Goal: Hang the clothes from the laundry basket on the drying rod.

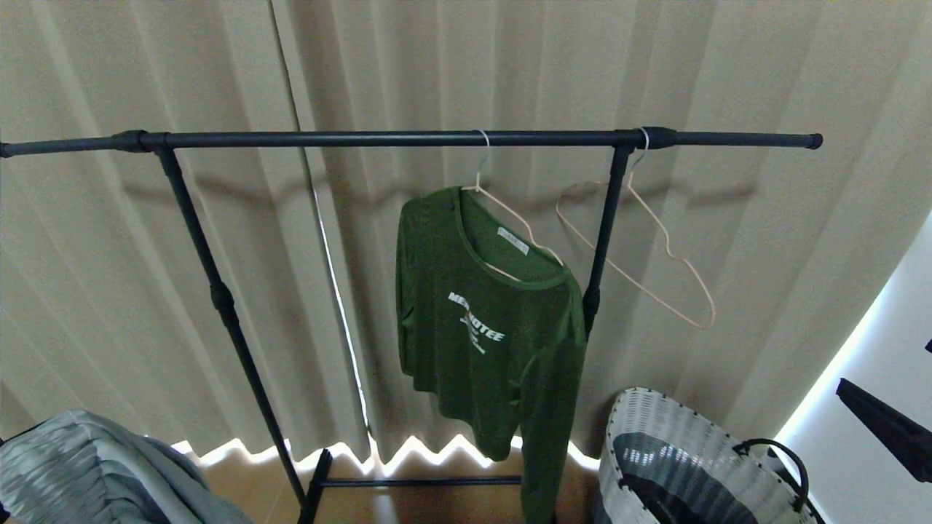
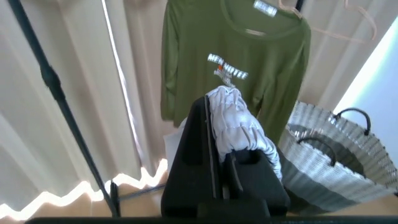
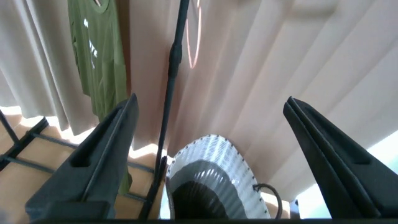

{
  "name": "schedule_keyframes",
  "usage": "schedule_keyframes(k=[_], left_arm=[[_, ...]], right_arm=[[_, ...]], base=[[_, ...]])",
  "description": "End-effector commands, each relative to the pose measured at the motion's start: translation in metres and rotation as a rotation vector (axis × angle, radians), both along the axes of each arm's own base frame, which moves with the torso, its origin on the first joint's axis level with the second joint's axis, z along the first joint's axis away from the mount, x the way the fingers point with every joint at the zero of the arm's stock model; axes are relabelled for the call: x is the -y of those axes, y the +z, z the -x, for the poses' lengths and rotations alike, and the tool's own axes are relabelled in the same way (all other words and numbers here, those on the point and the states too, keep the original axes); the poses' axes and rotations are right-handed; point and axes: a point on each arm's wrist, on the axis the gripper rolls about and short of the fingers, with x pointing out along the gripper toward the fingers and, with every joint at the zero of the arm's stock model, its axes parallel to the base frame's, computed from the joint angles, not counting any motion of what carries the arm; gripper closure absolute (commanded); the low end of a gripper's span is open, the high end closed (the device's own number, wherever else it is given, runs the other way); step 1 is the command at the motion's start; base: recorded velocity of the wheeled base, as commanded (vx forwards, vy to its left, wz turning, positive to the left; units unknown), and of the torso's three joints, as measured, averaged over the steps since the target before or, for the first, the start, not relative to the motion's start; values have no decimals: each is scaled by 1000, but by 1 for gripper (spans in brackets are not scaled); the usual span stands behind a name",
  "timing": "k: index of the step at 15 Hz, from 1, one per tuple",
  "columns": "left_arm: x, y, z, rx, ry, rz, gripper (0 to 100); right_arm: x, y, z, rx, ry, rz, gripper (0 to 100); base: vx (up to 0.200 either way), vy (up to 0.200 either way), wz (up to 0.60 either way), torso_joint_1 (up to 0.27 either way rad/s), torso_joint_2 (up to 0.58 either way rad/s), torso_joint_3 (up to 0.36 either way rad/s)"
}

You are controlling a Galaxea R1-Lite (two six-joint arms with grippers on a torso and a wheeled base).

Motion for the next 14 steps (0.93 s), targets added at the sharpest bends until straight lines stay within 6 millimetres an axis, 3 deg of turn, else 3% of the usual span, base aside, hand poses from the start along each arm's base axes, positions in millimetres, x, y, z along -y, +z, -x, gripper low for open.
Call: schedule_keyframes(k=[1, 8, 12, 14], left_arm=[[0, 0, 0, -2, 0, 0, 100], [0, -2, 0, -8, -5, -3, 100], [1, -9, -1, -25, -22, -21, 100], [1, -13, -1, -30, -24, -52, 100]], right_arm=[[0, 0, 0, -2, 0, 0, 0], [0, -1, -1, -7, 1, -9, 0], [-1, 2, -4, -29, 18, -100, 0], [-3, 12, -22, -57, 95, -116, 0]], base=[[200, 0, 0, 12, -2, 2], [200, 0, 0, 7, 4, -1], [0, 0, 0, 0, 0, 0], [0, 0, 0, 0, 0, 0]])
